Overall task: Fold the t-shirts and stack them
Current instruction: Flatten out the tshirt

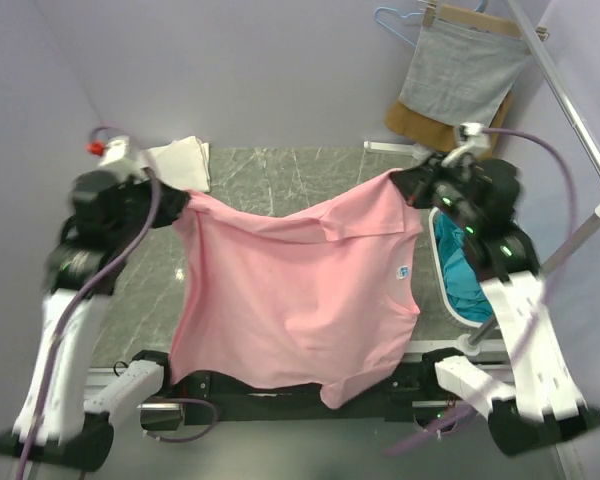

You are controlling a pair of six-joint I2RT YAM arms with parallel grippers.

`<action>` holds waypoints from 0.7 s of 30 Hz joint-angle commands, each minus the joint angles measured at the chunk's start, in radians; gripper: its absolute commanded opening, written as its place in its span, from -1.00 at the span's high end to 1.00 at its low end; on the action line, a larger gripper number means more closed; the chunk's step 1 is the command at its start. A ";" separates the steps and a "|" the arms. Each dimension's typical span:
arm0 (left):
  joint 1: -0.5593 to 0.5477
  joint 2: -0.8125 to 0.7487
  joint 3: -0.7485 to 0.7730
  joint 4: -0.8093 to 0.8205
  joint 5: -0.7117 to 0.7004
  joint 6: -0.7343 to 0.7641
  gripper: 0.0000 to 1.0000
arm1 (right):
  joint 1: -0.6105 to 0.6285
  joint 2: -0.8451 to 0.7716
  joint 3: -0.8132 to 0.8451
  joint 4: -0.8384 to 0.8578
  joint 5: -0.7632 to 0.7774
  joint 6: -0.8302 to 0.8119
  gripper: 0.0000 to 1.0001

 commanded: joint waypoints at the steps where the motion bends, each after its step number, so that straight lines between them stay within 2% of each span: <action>1: 0.003 0.158 -0.193 0.240 -0.122 -0.051 0.99 | 0.002 0.175 -0.118 0.142 0.164 0.038 1.00; 3: 0.003 0.232 -0.250 0.338 -0.119 -0.068 0.98 | 0.002 0.261 -0.115 0.155 0.200 0.026 0.98; 7: 0.004 0.453 -0.302 0.479 -0.150 -0.081 0.99 | 0.000 0.536 -0.090 0.213 0.215 0.056 0.97; 9: 0.007 0.524 -0.302 0.559 -0.199 -0.075 0.98 | 0.000 0.619 -0.058 0.250 0.256 0.061 1.00; 14: 0.033 0.762 -0.217 0.693 -0.172 -0.031 0.94 | -0.015 0.874 0.130 0.259 0.293 0.040 0.96; 15: 0.038 0.836 -0.144 0.684 -0.164 -0.023 0.68 | -0.017 0.910 0.208 0.247 0.289 0.030 0.68; 16: 0.041 0.872 -0.109 0.677 -0.161 0.007 -0.84 | -0.018 0.973 0.245 0.238 0.293 0.026 0.51; 17: 0.043 0.907 -0.082 0.683 -0.167 0.024 -0.99 | -0.020 1.002 0.275 0.245 0.301 0.021 0.29; 18: 0.046 0.975 -0.012 0.670 -0.184 0.040 -0.99 | -0.024 1.023 0.304 0.252 0.307 0.023 -0.12; 19: 0.049 0.999 0.024 0.632 -0.210 0.066 -0.99 | -0.028 1.032 0.299 0.305 0.318 0.024 -0.28; 21: 0.053 1.021 0.082 0.615 -0.317 0.089 -0.99 | -0.037 0.995 0.252 0.357 0.321 0.038 -0.46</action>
